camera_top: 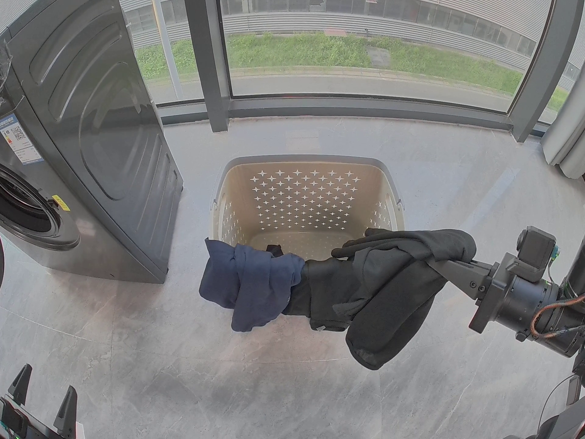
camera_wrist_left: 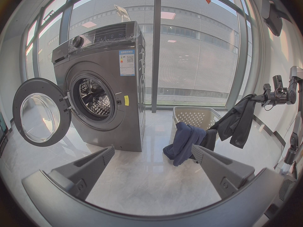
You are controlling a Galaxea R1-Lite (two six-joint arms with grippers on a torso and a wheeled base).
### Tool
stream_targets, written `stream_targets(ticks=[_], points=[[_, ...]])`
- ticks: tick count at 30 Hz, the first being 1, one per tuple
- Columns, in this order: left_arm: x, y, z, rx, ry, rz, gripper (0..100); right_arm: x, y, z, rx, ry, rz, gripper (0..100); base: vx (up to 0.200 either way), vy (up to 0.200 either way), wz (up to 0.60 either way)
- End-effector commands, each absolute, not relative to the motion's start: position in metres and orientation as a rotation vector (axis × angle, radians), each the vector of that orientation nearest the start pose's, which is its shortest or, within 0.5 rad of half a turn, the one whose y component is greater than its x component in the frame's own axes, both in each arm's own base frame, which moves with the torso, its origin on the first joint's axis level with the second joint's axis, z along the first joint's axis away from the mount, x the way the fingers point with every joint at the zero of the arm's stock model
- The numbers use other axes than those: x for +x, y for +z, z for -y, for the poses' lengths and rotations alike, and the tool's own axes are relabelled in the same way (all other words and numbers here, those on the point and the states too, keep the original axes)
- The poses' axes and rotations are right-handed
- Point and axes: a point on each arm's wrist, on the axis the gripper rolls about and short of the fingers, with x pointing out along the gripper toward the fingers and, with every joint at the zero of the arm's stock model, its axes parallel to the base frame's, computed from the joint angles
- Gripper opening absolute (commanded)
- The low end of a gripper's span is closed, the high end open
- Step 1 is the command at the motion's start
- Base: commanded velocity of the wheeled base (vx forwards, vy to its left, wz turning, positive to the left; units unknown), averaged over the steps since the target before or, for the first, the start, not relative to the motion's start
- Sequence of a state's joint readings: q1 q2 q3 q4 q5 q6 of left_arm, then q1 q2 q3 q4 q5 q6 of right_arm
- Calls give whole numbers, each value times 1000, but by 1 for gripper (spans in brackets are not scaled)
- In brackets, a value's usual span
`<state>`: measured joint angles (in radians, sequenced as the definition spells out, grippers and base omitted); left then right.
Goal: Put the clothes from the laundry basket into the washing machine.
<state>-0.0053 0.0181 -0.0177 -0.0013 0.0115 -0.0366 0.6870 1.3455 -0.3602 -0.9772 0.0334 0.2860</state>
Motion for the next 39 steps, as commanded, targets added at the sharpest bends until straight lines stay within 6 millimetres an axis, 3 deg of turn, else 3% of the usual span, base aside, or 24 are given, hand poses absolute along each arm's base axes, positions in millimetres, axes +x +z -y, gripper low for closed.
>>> stream_targets(ticks=[1, 25, 39], points=[[-22, 76, 0, -38, 6, -4, 100, 151, 188, -124, 272, 710, -110, 0, 0, 200, 0], [-22, 76, 0, -38, 6, -6, 100, 157, 186, -131, 272, 721, -100, 0, 0, 200, 0], [-22, 76, 0, -38, 6, -6, 100, 169, 201, -132, 301, 551, -32, 0, 0, 200, 0]])
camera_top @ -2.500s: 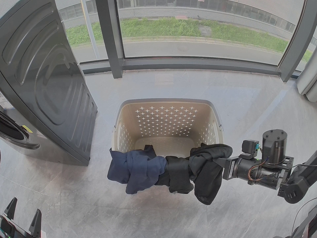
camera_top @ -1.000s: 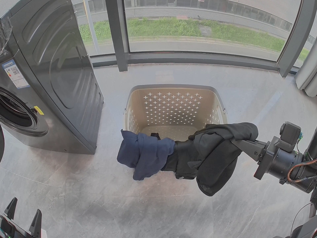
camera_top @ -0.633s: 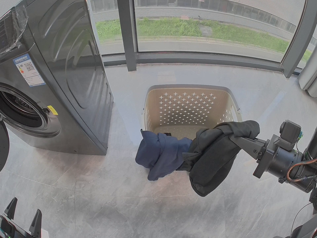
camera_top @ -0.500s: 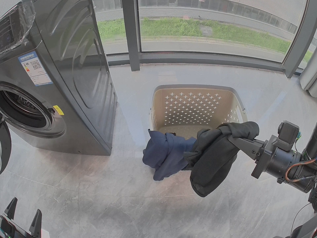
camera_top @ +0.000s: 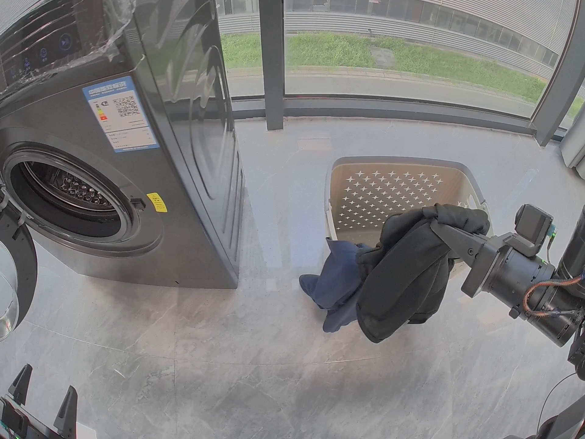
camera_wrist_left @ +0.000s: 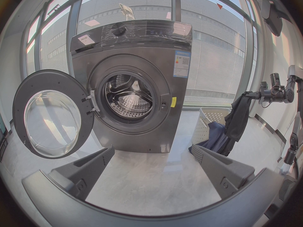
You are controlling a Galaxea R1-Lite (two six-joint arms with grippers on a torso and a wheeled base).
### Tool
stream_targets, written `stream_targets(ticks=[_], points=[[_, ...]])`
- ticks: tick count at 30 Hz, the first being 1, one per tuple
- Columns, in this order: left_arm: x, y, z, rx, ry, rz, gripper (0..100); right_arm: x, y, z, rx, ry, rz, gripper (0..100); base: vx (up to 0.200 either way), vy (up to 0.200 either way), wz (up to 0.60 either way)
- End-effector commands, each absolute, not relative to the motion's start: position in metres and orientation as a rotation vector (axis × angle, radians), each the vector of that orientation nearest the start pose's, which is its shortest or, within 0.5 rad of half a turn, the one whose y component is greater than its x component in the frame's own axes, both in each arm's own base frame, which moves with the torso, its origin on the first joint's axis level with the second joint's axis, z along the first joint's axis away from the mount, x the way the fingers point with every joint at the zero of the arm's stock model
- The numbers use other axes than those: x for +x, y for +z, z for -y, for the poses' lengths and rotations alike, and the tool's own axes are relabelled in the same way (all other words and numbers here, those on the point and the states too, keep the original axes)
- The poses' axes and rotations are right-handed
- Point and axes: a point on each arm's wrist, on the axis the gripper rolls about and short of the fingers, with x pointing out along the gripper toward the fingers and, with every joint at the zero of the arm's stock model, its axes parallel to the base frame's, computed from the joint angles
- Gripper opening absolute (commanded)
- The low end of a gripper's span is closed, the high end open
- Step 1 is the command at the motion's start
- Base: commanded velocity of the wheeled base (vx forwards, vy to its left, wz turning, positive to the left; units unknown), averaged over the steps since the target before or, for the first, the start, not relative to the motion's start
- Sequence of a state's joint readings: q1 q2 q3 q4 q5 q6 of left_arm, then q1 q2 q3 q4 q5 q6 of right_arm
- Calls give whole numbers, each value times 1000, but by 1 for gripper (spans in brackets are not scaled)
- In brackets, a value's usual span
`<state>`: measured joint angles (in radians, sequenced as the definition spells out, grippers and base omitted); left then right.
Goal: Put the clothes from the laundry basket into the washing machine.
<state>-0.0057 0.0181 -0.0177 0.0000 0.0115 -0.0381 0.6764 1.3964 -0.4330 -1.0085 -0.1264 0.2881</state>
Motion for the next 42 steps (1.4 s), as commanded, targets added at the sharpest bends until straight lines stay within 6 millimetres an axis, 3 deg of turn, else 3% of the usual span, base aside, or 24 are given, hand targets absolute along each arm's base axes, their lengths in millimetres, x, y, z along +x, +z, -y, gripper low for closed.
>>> stream_targets(ticks=[1, 11, 17, 29, 35, 42], points=[[-22, 76, 0, -38, 6, -6, 100, 169, 201, -132, 301, 551, -34, 0, 0, 200, 0], [-22, 76, 0, -38, 6, -6, 100, 169, 206, -134, 308, 561, -13, 0, 0, 200, 0], [-22, 76, 0, -38, 6, -6, 100, 168, 206, -134, 308, 569, -13, 0, 0, 0, 0], [-22, 76, 0, -38, 6, -6, 100, 169, 205, -135, 306, 571, -19, 0, -200, 0, 0], [-22, 76, 0, -38, 6, -6, 100, 169, 205, -135, 306, 573, -19, 0, 0, 0, 0], [-22, 76, 0, -38, 6, -6, 100, 170, 205, -135, 306, 571, -19, 0, 0, 200, 0]])
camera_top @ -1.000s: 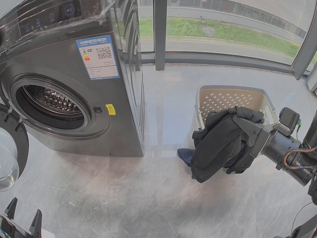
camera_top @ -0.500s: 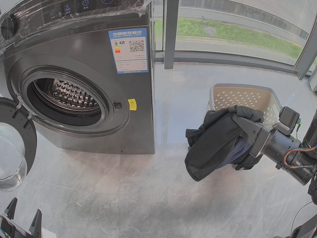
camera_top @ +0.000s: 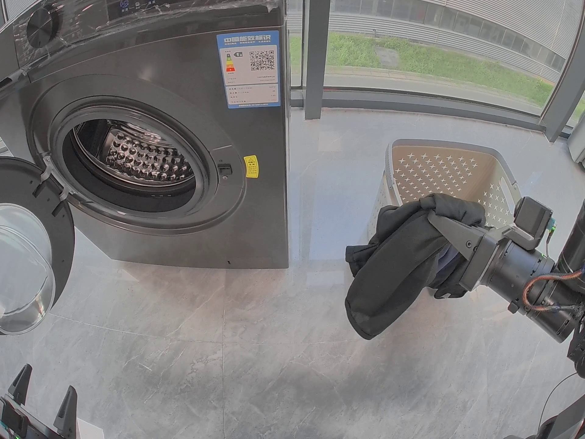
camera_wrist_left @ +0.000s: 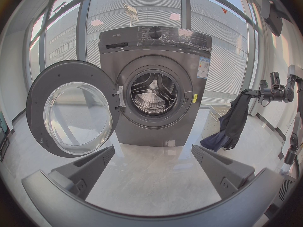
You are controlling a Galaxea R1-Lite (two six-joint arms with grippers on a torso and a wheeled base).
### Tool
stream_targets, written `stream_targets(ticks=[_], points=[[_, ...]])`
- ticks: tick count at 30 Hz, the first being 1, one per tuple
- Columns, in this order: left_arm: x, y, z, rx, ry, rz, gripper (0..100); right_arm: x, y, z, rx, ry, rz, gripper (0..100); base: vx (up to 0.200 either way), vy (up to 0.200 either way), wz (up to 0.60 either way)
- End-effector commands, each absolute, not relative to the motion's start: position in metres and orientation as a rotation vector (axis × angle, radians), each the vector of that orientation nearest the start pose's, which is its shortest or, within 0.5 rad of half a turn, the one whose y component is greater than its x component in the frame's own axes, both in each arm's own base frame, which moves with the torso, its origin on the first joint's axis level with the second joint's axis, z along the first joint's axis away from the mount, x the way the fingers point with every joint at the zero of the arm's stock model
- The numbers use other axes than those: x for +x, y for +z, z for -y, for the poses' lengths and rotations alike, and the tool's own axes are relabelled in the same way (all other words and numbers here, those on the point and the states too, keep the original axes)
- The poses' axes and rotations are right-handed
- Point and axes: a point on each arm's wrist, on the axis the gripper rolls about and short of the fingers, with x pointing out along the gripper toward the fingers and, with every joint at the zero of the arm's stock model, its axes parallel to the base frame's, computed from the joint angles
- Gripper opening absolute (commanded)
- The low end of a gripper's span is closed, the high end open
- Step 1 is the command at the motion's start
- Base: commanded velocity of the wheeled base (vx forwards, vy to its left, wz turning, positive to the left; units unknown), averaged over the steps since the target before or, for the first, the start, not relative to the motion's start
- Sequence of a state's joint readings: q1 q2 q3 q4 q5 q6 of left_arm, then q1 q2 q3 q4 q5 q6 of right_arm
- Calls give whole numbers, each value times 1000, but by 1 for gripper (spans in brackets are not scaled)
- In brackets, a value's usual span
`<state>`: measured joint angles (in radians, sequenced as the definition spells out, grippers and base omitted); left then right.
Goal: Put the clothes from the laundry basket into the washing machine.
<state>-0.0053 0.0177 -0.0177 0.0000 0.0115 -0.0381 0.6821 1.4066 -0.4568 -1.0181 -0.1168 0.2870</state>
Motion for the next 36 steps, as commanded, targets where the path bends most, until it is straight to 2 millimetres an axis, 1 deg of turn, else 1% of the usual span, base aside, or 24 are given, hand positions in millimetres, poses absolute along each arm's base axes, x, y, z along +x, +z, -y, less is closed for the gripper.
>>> stream_targets(ticks=[1, 32, 36], points=[[-22, 76, 0, -38, 6, -6, 100, 170, 205, -135, 306, 571, -19, 0, 0, 200, 0], [-22, 76, 0, -38, 6, -6, 100, 170, 204, -135, 303, 572, -21, 0, 0, 200, 0], [-22, 76, 0, -38, 6, -6, 100, 171, 203, -135, 302, 572, -23, 0, 0, 0, 0]])
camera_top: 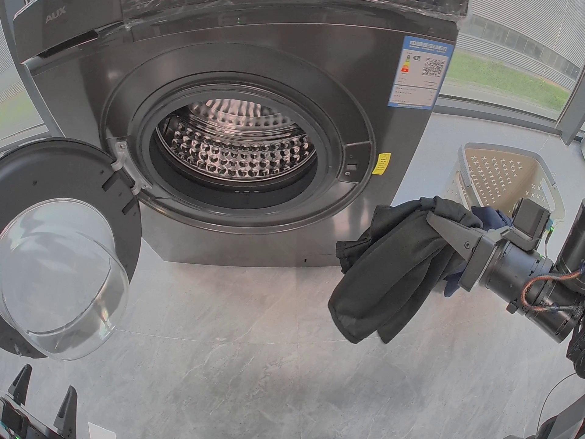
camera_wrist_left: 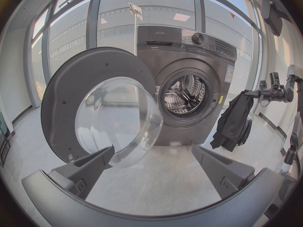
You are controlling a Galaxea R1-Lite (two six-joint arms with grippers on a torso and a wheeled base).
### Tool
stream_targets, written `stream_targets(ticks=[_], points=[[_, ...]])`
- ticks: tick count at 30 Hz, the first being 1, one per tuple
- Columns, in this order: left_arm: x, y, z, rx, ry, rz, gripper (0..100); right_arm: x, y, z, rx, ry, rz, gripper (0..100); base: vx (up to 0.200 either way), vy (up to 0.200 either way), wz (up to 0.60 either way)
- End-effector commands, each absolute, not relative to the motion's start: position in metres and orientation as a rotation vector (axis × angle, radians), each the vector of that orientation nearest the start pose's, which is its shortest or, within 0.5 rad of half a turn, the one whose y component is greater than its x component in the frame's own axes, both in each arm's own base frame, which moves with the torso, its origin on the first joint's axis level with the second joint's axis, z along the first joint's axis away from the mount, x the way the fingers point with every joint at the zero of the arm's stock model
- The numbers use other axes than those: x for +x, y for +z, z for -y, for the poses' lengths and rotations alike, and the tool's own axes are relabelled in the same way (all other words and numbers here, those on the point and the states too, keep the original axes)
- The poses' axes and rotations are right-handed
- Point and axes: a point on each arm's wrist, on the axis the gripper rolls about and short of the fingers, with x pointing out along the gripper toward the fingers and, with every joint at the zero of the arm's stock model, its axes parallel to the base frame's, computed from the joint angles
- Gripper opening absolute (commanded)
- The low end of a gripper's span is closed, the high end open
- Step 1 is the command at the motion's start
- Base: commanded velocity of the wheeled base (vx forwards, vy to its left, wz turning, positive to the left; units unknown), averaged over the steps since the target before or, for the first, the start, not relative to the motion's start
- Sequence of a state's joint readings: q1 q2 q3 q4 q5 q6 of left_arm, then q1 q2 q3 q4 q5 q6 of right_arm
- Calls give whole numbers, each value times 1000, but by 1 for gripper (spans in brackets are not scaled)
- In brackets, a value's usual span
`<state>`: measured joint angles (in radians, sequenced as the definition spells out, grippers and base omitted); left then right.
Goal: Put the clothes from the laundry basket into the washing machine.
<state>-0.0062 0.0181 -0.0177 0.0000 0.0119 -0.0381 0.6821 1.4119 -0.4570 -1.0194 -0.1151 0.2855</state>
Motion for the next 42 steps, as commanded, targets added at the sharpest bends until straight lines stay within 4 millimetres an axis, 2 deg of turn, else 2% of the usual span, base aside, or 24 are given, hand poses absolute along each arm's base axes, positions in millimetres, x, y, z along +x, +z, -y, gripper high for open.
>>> stream_targets(ticks=[1, 4, 11, 20, 35, 42], points=[[-22, 76, 0, -38, 6, -6, 100, 170, 204, -135, 303, 572, -21, 0, 0, 0, 0], [-22, 76, 0, -38, 6, -6, 100, 171, 203, -135, 302, 572, -23, 0, 0, 0, 0], [-22, 76, 0, -38, 6, -6, 100, 171, 203, -134, 302, 566, -23, 0, -200, 0, 0], [-22, 76, 0, -38, 6, -6, 100, 171, 203, -134, 303, 566, -24, 0, 0, 0, 0], [-22, 76, 0, -38, 6, -6, 100, 171, 202, -134, 305, 566, -27, 0, 0, 200, 0], [-22, 76, 0, -38, 6, -6, 100, 171, 200, -134, 303, 564, -36, 0, 0, 0, 0]])
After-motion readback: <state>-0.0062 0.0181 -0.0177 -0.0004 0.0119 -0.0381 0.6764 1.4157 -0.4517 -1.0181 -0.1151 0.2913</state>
